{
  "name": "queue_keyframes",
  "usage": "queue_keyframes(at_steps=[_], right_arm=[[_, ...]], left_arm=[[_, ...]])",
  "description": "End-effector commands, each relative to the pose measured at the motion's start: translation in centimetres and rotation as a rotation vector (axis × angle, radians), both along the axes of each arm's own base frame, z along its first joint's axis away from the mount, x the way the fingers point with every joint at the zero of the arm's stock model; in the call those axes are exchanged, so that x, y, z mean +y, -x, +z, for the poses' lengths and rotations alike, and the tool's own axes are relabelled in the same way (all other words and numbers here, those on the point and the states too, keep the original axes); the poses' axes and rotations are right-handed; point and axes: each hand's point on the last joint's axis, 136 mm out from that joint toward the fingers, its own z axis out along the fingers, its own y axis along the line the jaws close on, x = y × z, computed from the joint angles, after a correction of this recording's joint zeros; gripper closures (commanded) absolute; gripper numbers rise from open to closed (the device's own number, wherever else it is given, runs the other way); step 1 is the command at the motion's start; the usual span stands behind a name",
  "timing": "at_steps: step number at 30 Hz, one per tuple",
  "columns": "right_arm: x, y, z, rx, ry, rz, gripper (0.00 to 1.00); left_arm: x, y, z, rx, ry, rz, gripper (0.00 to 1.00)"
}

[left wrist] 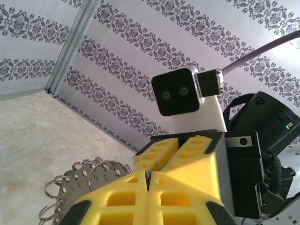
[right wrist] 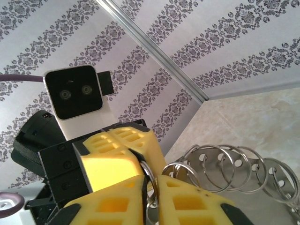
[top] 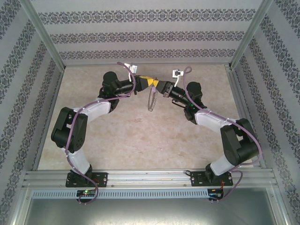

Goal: Put the keys on the keyring

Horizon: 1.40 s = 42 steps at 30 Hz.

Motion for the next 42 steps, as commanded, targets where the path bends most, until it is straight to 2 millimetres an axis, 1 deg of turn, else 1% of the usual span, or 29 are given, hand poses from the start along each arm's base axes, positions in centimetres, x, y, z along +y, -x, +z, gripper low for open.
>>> queue_keyframes(at_steps=[1,4,5,7,8,12,15,20,26,35,42], right_arm=[[0.4,0.4,2.2,-0.081,-0.017,0.025,0.91],[0.3,0.3,2.1,-0.080,-0.009,0.021,0.95],[0.3,0.3,2.0,-0.079,-0.007,0.024,0.99],[0.3,0.2,2.0,-0.079,-0.002,0.028,1.00],[0.3,0.3,2.0,-0.080,0.002,0.030,1.00],[0.1,0.3,1.8,-0.085,0.029,0.041,1.00],[0.0,0.3,1.6,-0.086,0.045,0.051,1.00],[0.1,0.3,1.5,-0.084,0.060,0.082,1.00],[0.0,0.4,1.3,-0.094,0.095,0.103,1.00],[-0.4,0.7,1.4,-0.108,0.164,0.158,1.00],[-0.8,1.1,1.3,-0.119,0.188,0.217,1.00]], left_arm=[[-0.3,1.5,2.7,-0.091,0.033,-0.026,1.00],[-0.4,1.5,2.7,-0.092,0.033,-0.025,1.00],[-0.4,1.4,2.6,-0.089,0.032,-0.023,1.00],[-0.3,1.3,2.5,-0.088,0.026,-0.017,0.99],[-0.4,1.3,2.4,-0.087,0.021,-0.017,0.97],[-0.3,1.0,2.2,-0.092,-0.001,0.001,0.83],[-0.2,0.7,2.0,-0.091,-0.035,0.017,0.77],[0.0,0.4,2.1,-0.098,-0.062,0.027,0.70],[0.7,0.1,2.3,-0.096,-0.085,0.042,0.68],[1.9,0.2,2.6,-0.090,-0.131,0.049,0.67],[1.7,0.8,2.2,-0.062,-0.153,-0.017,0.66]])
